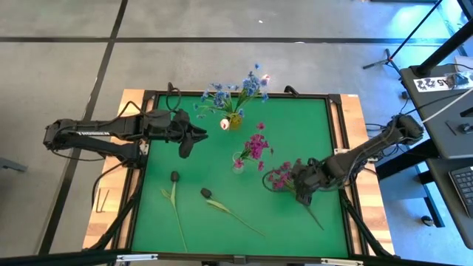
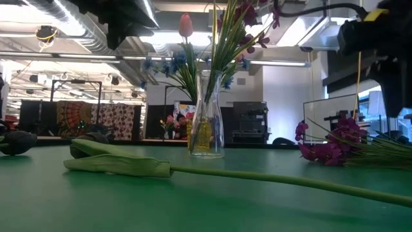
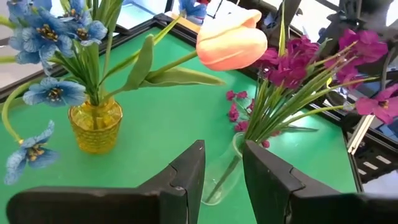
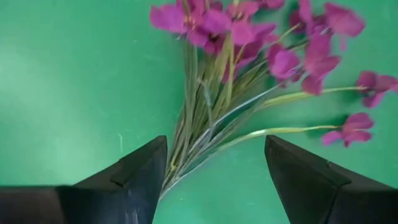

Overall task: Sort flowers into vase by color
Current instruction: Put the purple flowers into the transparent vase

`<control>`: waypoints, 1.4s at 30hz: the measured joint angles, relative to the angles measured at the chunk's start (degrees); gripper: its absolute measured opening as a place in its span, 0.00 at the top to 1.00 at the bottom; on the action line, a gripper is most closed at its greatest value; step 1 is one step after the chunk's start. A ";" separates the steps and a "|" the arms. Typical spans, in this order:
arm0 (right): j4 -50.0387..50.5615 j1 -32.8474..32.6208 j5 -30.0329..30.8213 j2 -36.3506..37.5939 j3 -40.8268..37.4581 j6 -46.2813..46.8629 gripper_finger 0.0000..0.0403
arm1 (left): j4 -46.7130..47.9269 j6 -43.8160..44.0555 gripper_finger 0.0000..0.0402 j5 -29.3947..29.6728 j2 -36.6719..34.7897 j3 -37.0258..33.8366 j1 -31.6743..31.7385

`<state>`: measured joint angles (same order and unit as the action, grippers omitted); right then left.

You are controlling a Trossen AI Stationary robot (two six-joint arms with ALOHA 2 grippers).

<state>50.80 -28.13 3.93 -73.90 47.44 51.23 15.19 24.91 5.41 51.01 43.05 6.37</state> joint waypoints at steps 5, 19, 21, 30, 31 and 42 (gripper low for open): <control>-2.89 -2.98 -0.67 -3.65 0.00 4.23 0.33 | 0.05 0.00 0.74 0.04 0.01 0.00 -2.38; -0.54 -9.75 -0.31 -10.02 -0.41 17.88 0.33 | -9.36 -5.10 0.74 0.17 0.01 0.00 -13.35; -1.14 -10.46 0.50 -10.00 -1.29 19.45 0.33 | -10.11 -7.05 0.74 1.78 0.01 0.00 -15.45; -13.51 -10.97 1.21 -10.00 -6.27 20.70 0.33 | -12.05 -4.92 0.74 6.95 3.24 -0.02 -21.92; -14.46 -10.91 1.44 -10.00 -6.68 20.67 0.33 | -12.46 -4.44 0.74 7.75 3.81 -0.02 -22.61; -14.52 -10.85 0.22 -9.87 -8.46 21.96 0.33 | -15.03 -2.78 0.74 15.06 8.54 -0.02 -26.34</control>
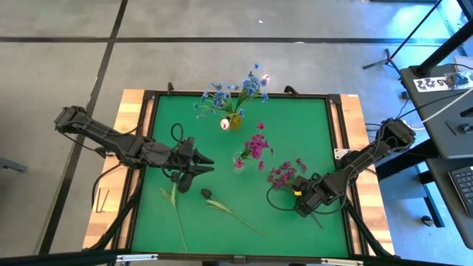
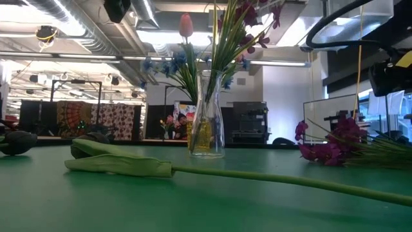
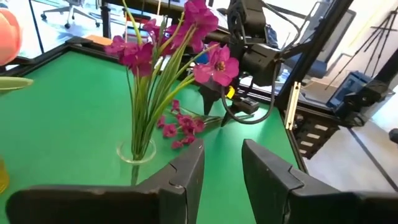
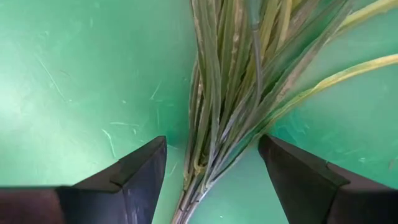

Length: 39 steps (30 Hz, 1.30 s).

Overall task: Sort flowers into vase by color
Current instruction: Put the purple flowers into the transparent vase

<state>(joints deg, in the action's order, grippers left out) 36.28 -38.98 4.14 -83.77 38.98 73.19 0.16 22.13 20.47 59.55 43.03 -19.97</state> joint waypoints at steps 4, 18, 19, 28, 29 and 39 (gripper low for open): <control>-0.21 0.00 -0.40 -0.01 -0.10 -1.42 0.33 | -0.25 0.01 0.74 0.04 0.45 0.00 0.00; 4.89 0.16 -0.99 -0.09 -0.11 2.51 0.58 | -0.52 0.21 0.74 0.46 0.45 0.00 0.05; 5.07 0.48 -1.04 -0.09 -0.11 2.51 0.63 | -0.63 0.22 0.74 0.63 0.45 0.00 0.07; 5.45 1.22 -1.59 -0.03 3.16 1.12 0.96 | -0.70 0.21 0.74 1.03 0.45 -0.02 0.07; 5.71 1.24 -1.10 0.20 3.80 0.84 0.97 | -0.72 0.22 0.74 1.03 0.45 -0.02 0.07; 9.59 1.07 3.89 4.92 10.31 -4.90 0.90 | -0.76 0.24 0.74 1.01 0.45 -0.02 0.07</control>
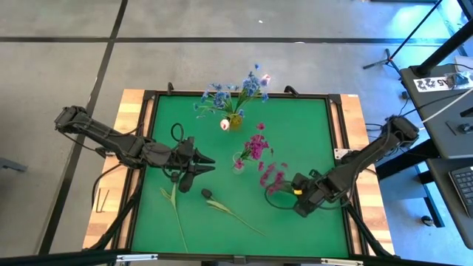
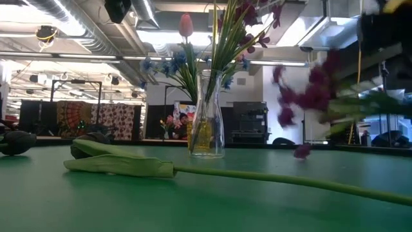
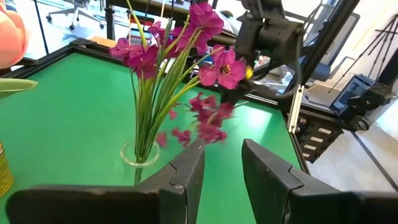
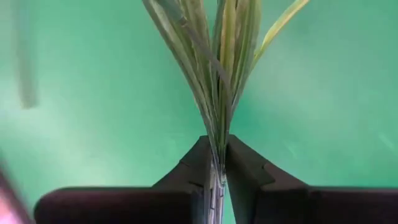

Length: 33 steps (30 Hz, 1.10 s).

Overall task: Sort flowers into vase by color
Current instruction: Put the purple flowers into the transparent vase

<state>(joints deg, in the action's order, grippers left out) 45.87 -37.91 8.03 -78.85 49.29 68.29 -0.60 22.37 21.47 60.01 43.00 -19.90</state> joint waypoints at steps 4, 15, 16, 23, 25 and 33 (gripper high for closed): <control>-1.14 -1.28 0.55 1.56 2.99 -8.42 0.93 | 0.02 0.00 0.74 0.00 0.00 0.00 0.00; -5.47 -1.60 6.49 1.88 12.10 -22.89 0.94 | -0.02 0.00 0.74 0.11 0.00 0.00 0.00; -6.91 -1.60 6.72 1.88 12.57 -24.38 0.93 | -0.02 0.02 0.74 0.11 0.00 0.00 0.00; -21.28 -1.60 9.22 1.88 13.84 -36.98 0.93 | -0.06 0.02 0.74 0.19 0.00 -0.02 0.00; -25.77 -1.60 12.28 1.88 13.84 -41.31 0.93 | -0.10 0.02 0.74 0.20 0.00 -0.02 0.00; -40.54 -1.40 29.71 1.79 13.84 -58.39 0.93 | -0.58 0.07 0.74 0.20 -0.01 -0.02 -0.01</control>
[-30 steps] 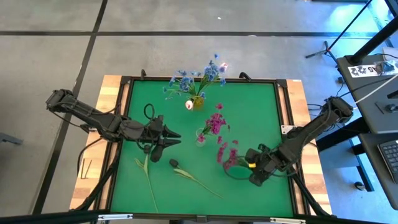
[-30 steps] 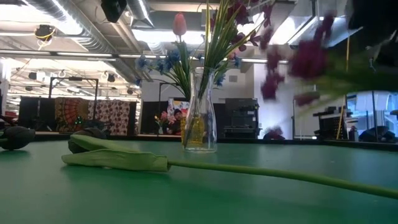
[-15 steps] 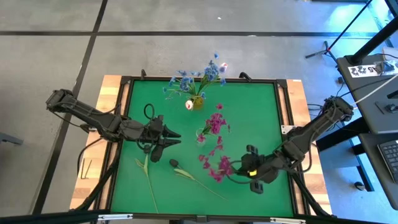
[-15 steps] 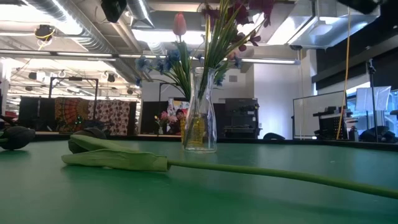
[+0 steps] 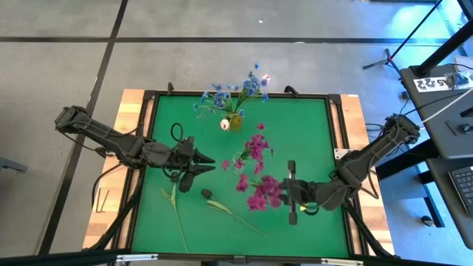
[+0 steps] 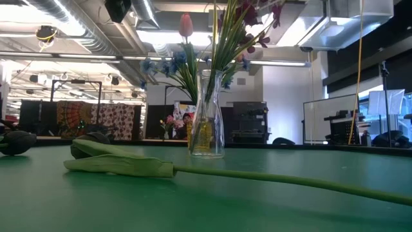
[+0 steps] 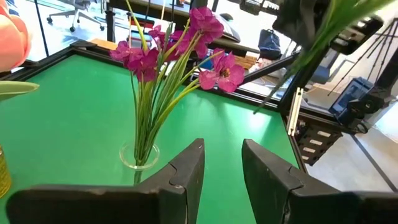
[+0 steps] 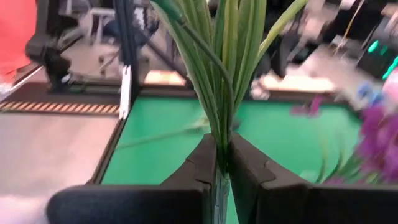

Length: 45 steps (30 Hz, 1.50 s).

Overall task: Sort flowers into vase by color
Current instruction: Put the purple flowers into the transparent vase

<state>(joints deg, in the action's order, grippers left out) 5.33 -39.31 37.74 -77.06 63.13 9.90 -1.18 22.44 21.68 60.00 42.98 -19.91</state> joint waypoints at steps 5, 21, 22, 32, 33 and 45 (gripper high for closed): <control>-14.54 -0.02 2.94 -0.56 -2.81 -10.91 0.93 | -0.03 0.00 0.74 -0.01 -0.01 0.00 -0.04; -60.90 7.54 -1.56 -2.72 -22.07 -26.85 0.93 | -0.06 -0.04 0.74 -0.03 -0.01 0.00 -0.04; -60.95 8.41 -2.13 -3.00 -22.11 -26.82 0.93 | -0.06 -0.04 0.74 -0.03 -0.01 0.00 -0.04; -61.71 15.42 -5.84 -5.76 -22.19 -26.68 0.93 | -0.03 -0.04 0.74 -0.03 -0.01 0.00 -0.04; -61.77 15.97 -6.18 -5.79 -22.19 -26.77 0.93 | -0.03 -0.04 0.74 -0.02 -0.01 0.00 -0.04; -62.30 20.37 -10.45 -5.79 -22.19 -28.78 0.93 | -0.01 -0.04 0.74 -0.03 -0.01 0.00 -0.04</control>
<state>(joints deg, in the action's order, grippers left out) -56.97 -18.94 27.30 -82.85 40.95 -18.88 -1.19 22.39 21.65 59.99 42.98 -19.95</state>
